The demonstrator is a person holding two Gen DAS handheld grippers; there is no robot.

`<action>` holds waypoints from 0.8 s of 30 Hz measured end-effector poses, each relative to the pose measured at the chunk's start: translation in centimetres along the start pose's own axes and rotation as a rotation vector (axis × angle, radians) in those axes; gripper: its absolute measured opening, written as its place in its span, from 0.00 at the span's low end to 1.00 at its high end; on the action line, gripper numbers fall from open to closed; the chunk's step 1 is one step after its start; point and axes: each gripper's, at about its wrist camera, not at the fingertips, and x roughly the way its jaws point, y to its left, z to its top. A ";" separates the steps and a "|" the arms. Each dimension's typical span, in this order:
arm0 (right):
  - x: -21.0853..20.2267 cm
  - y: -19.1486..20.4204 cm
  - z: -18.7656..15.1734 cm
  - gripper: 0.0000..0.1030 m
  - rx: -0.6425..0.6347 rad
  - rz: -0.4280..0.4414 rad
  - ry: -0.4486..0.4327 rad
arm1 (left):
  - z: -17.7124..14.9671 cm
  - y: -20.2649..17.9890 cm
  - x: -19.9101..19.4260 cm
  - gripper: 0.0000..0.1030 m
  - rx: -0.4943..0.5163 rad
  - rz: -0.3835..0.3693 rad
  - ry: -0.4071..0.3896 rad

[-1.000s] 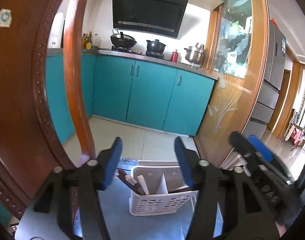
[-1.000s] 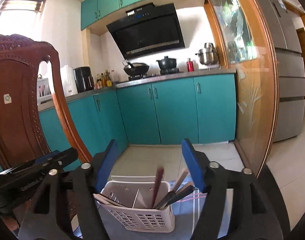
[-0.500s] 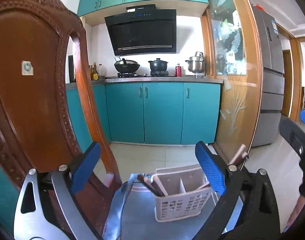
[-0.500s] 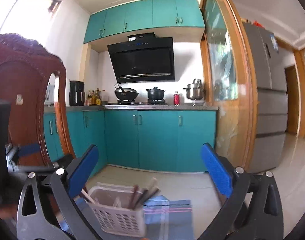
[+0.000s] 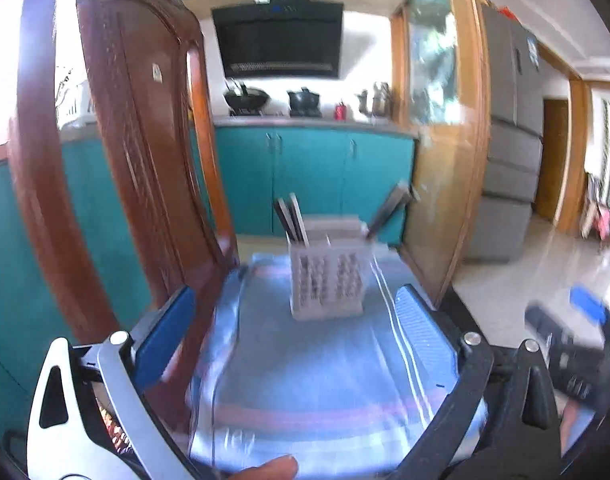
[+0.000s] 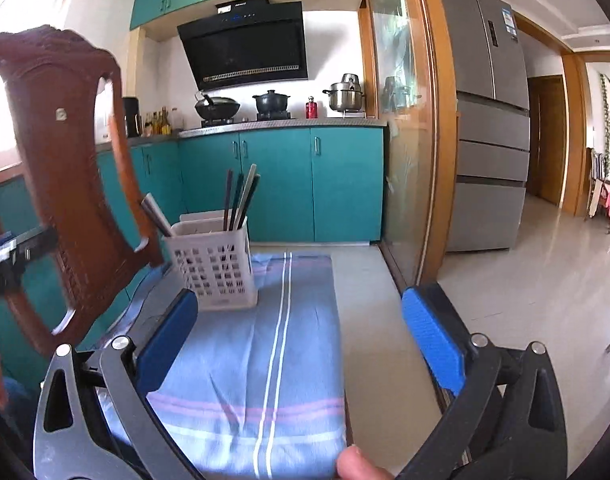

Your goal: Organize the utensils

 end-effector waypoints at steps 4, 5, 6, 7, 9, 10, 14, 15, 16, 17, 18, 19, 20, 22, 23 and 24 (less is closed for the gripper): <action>-3.4 0.6 -0.6 0.97 -0.017 0.009 -0.013 | -2.3 -0.3 -2.7 0.96 0.059 0.028 0.033; -4.1 0.7 -0.8 0.97 -0.023 0.016 -0.014 | -2.8 -0.3 -3.3 0.96 0.059 0.023 0.040; -4.6 1.1 -0.8 0.97 -0.032 0.018 -0.015 | -3.0 -0.2 -3.7 0.96 0.059 0.019 0.043; -5.1 1.4 -0.9 0.97 -0.044 0.018 -0.016 | -3.3 -0.2 -4.3 0.96 0.059 0.015 0.042; -5.9 1.8 -1.1 0.97 -0.065 0.013 -0.017 | -3.4 0.0 -5.1 0.96 0.060 0.013 0.032; -6.2 2.1 -1.2 0.97 -0.077 0.012 -0.015 | -3.5 0.1 -5.7 0.96 0.059 0.013 0.026; -7.3 3.3 -1.3 0.97 -0.124 0.015 -0.016 | -3.2 0.6 -6.9 0.96 0.058 0.022 0.012; -7.5 3.8 -1.2 0.97 -0.142 0.014 -0.021 | -3.0 0.7 -7.2 0.96 0.059 0.025 0.006; -7.8 4.1 -1.2 0.97 -0.152 0.013 -0.024 | -3.0 0.9 -7.6 0.96 0.058 0.026 0.000; -7.9 4.4 -1.2 0.97 -0.158 0.012 -0.027 | -3.0 1.1 -8.1 0.96 0.058 0.026 -0.005; -8.1 4.8 -1.0 0.97 -0.166 0.014 -0.033 | -2.9 1.2 -8.5 0.96 0.060 0.027 -0.013; -8.3 5.0 -0.9 0.97 -0.171 0.016 -0.040 | -2.9 1.2 -8.7 0.96 0.061 0.028 -0.016; -8.6 5.3 -0.7 0.97 -0.175 0.016 -0.050 | -2.9 1.3 -8.9 0.96 0.061 0.030 -0.020; -9.3 5.7 -0.7 0.97 -0.178 0.015 -0.064 | -2.9 1.5 -9.2 0.96 0.060 0.032 -0.021; -9.5 5.9 -0.6 0.97 -0.181 0.014 -0.070 | -2.9 1.6 -9.3 0.96 0.058 0.031 -0.020; -9.6 6.0 -0.6 0.97 -0.184 0.013 -0.074 | -2.8 1.8 -9.4 0.96 0.059 0.030 -0.019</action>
